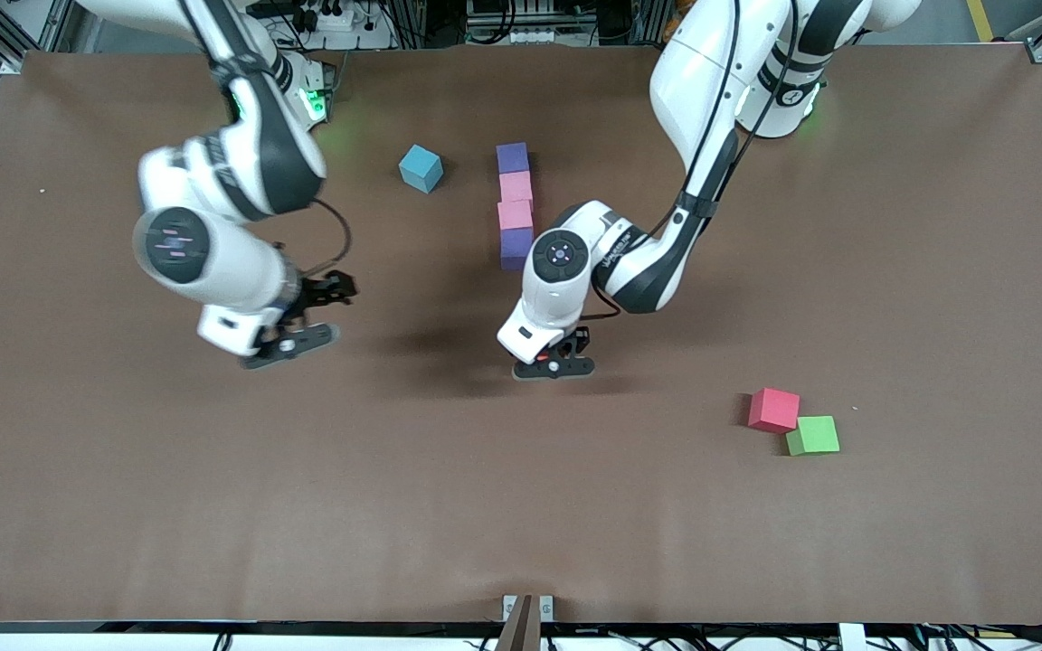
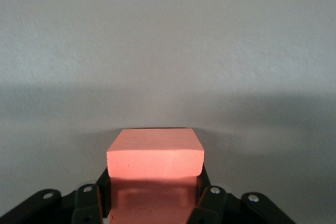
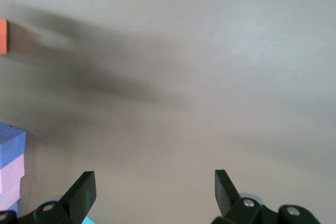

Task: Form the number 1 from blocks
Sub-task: 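Carry the orange cube with the left gripper while the right gripper retracts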

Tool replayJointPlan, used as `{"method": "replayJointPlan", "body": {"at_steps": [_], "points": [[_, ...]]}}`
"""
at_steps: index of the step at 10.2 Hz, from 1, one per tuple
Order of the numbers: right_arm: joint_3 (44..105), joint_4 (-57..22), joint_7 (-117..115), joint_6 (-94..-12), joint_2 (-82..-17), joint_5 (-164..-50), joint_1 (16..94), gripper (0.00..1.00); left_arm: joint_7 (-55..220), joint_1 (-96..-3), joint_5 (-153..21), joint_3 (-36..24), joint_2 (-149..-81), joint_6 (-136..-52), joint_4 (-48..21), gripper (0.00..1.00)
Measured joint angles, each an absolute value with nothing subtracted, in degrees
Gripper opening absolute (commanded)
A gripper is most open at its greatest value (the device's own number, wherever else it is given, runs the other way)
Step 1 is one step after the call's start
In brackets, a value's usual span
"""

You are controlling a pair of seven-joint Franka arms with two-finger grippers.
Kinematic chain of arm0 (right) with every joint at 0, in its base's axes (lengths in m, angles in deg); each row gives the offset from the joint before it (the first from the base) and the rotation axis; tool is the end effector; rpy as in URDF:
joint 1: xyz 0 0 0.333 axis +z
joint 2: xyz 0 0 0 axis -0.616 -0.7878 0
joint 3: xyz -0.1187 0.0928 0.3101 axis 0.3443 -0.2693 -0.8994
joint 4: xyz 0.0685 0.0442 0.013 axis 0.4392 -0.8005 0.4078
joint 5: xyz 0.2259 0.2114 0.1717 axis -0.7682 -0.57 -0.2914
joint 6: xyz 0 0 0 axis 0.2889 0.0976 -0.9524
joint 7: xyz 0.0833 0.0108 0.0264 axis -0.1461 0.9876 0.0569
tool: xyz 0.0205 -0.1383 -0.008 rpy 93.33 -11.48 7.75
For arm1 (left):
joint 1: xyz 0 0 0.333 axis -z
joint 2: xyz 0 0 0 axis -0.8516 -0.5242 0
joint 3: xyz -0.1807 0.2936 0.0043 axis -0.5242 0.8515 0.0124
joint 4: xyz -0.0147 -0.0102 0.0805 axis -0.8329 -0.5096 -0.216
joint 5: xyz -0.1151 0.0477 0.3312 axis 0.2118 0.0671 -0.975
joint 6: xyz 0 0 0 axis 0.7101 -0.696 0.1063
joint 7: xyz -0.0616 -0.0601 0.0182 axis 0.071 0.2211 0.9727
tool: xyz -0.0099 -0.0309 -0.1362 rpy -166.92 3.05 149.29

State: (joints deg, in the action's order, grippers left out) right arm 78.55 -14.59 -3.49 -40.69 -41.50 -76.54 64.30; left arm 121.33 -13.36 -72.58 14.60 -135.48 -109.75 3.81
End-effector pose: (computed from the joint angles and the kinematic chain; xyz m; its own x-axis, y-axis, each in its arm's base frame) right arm 0.5575 0.1890 0.4442 0.9430 0.3000 -0.1441 0.2935 -0.9537 -0.0652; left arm 0.5261 -0.4989 0.2295 0.9970 0.0585 0.0511 0.0554 -0.9967 0.0594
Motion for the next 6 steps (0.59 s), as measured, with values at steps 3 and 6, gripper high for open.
{"method": "replayJointPlan", "body": {"at_steps": [3,6], "points": [[80.51,-9.08,-3.51,-38.9,-36.44,-76.04,59.07,1.0,126.06,-9.92,-72.33,14.24,-134.25,-105.22,3.65,0.0],[80.76,-8.6,-3.47,-36.11,-30.15,-75.91,50.8,1.0,128.06,-8.44,-72.3,12.63,-133.8,-104.71,2.03,0.03]]}}
